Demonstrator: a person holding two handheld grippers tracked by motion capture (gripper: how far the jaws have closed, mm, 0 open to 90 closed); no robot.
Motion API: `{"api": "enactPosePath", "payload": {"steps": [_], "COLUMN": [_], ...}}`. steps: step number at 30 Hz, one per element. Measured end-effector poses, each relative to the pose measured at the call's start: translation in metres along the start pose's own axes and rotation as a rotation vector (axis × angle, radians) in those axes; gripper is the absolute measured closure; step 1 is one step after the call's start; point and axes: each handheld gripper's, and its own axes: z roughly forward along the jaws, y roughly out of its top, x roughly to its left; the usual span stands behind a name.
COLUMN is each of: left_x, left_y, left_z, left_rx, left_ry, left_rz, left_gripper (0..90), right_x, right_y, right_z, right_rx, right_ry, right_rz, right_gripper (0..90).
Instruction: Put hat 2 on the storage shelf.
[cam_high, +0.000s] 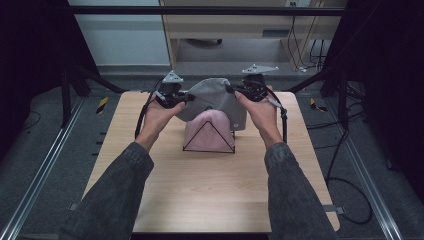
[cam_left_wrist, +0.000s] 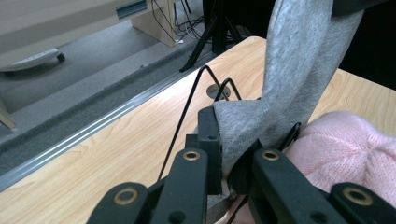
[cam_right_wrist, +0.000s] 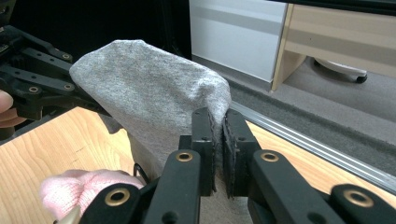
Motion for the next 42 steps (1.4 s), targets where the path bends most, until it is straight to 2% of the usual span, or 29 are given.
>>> {"api": "enactPosePath", "payload": {"steps": [7,8,21,33,35,42], "left_x": [0.001,0.002,0.003,0.006,0.007,0.003], "left_y": [-0.007,-0.011,-0.033,-0.049,-0.051,-0.052], "left_z": [0.002,0.004,0.016,0.02,0.02,0.022], "left_rx": [0.005,0.006,0.033,0.053,0.056,0.062], "left_ry": [0.0,0.0,-0.007,-0.001,-0.003,-0.006], "left_rz": [-0.015,-0.026,-0.053,-0.089,-0.088,-0.087], "left_gripper": [86.6,86.6,86.6,86.6,86.5,86.4], "right_x": [0.001,0.001,0.004,0.011,0.012,0.011], "right_y": [-0.008,-0.01,-0.03,-0.038,-0.04,-0.045], "right_z": [0.005,0.006,0.018,0.026,0.027,0.025], "right_rx": [0.015,0.018,0.068,0.095,0.095,0.101], "right_ry": [0.001,-0.001,0.001,0.003,0.004,-0.005], "right_rz": [0.007,0.006,0.02,0.018,0.03,0.026], "right_gripper": [84.7,84.7,84.7,84.6,84.6,84.4]}}
